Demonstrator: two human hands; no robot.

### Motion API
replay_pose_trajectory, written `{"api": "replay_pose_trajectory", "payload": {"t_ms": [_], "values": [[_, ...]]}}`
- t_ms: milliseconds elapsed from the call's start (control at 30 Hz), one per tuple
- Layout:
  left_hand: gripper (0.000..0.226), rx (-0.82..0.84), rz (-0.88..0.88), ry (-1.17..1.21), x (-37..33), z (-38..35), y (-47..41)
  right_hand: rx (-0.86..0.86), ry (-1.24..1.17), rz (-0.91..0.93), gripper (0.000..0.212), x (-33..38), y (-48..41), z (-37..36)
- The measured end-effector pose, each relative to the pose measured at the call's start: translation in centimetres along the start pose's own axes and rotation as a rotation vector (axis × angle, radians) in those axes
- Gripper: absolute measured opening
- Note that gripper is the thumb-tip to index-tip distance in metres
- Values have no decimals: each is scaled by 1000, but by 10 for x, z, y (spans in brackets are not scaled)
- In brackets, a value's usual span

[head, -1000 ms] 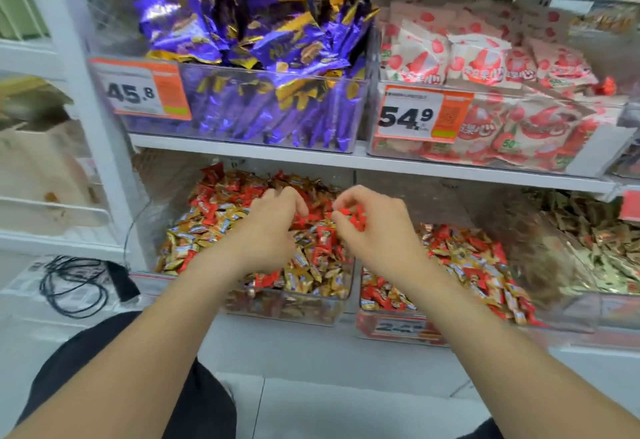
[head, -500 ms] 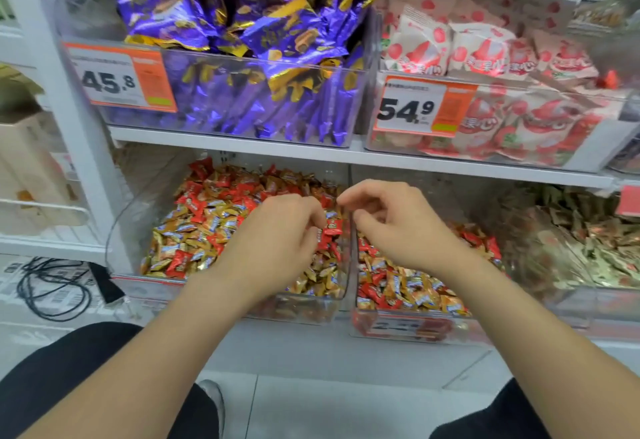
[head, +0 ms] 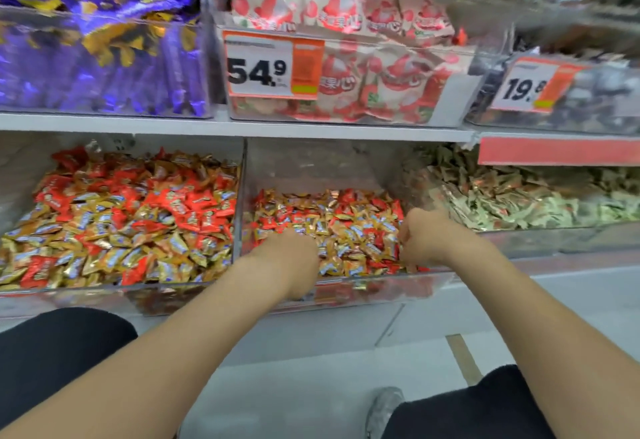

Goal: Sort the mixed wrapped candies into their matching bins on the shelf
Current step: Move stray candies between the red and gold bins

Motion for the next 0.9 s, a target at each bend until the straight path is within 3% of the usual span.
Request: {"api": "replay_pose_trajectory", "payload": {"t_ms": [67, 167, 267, 433, 533, 700, 833, 900], "values": [[34, 126, -35, -25, -3, -6, -6, 107, 52, 17, 11, 6, 3, -7], [32, 250, -20, 134, 4, -13, -24, 293, 100, 60, 13, 18, 9, -11], [24, 324, 29, 286, 7, -15, -34, 348, -31, 81, 20, 19, 4, -15], [55, 223, 109, 440, 1, -13, -40, 170, -702, 86, 41, 29, -7, -29], [60, 86, 154, 511, 6, -11, -43, -18, -888, 134, 58, 29, -16, -14], [46, -81, 102, 603, 19, -8, -42, -127, -775, 257, 42, 28, -17, 4], [36, -142, 57, 561, 23, -4, -39, -63, -585, 349, 42, 32, -18, 4], [29, -122, 66, 573, 27, -5, -38, 5, -482, 362, 29, 33, -20, -3]]}}
Point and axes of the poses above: each hand's wrist, its own y-axis away from the middle knuckle, its own z-axis out of the back of the hand, x = y × z, the point moved 5 cm from there along -y, towards the middle knuckle, and after that the axes turned 10 degrees about z, right-handed, at the moved point
